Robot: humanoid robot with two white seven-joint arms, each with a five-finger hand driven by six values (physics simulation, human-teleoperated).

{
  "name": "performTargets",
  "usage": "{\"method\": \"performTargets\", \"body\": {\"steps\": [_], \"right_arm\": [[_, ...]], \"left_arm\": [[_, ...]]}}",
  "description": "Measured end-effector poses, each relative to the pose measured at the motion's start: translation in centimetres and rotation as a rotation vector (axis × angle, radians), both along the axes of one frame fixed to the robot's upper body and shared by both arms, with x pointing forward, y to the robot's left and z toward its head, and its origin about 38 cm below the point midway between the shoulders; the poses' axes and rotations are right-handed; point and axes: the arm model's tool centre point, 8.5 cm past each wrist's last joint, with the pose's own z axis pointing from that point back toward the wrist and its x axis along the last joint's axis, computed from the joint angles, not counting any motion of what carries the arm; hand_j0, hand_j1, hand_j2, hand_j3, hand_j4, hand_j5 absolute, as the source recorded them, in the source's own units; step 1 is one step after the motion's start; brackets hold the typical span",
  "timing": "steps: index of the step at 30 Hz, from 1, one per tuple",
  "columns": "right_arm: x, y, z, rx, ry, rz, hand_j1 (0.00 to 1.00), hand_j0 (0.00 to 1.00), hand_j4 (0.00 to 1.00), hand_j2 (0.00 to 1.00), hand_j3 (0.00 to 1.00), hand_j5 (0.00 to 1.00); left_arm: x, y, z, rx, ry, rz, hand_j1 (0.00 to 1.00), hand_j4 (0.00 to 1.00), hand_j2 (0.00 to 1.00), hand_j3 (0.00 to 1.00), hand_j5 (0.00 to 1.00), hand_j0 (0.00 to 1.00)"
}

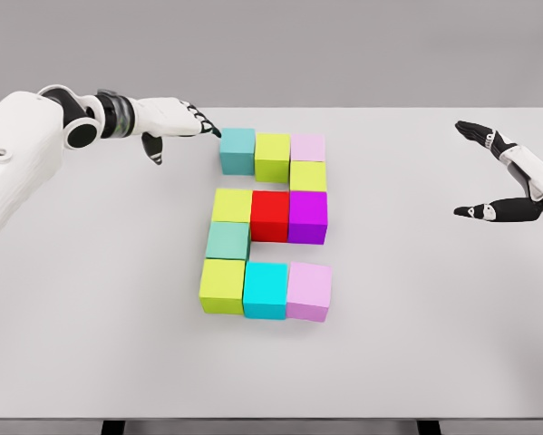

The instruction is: Assemble the squares on the desktop into the number 2

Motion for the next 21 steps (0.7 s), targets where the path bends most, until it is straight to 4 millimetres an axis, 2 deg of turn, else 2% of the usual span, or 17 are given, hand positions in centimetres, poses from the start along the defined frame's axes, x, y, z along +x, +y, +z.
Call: {"method": "performTargets", "body": {"steps": [9,11,14,19,21], "right_arm": [[0.0,0.0,0.0,0.000,0.000,0.000,1.00,1.00,1.00,1.00,1.00,1.00],[0.0,0.0,0.0,0.000,0.000,0.000,1.00,1.00,1.00,1.00,1.00,1.00],[0.0,0.0,0.0,0.000,0.000,0.000,1.00,1.00,1.00,1.00,1.00,1.00],[0.0,0.0,0.0,0.000,0.000,0.000,1.00,1.00,1.00,1.00,1.00,1.00],[0.0,0.0,0.0,0.000,0.000,0.000,1.00,1.00,1.00,1.00,1.00,1.00]], "left_arm": [[0.1,0.3,0.1,0.000,-0.002,0.007,1.00,1.00,1.00,1.00,1.00,1.00],[0.5,1.1,1.4,-0.007,-0.024,0.023,1.00,1.00,1.00,1.00,1.00,1.00],[0.7,3.7,2.7,-0.019,-0.044,0.071,1.00,1.00,1.00,1.00,1.00,1.00],[0.4,10.1,4.4,-0.053,-0.074,0.190,1.00,1.00,1.00,1.00,1.00,1.00],[0.2,12.0,4.9,-0.056,-0.083,0.224,1.00,1.00,1.00,1.00,1.00,1.00]]}}
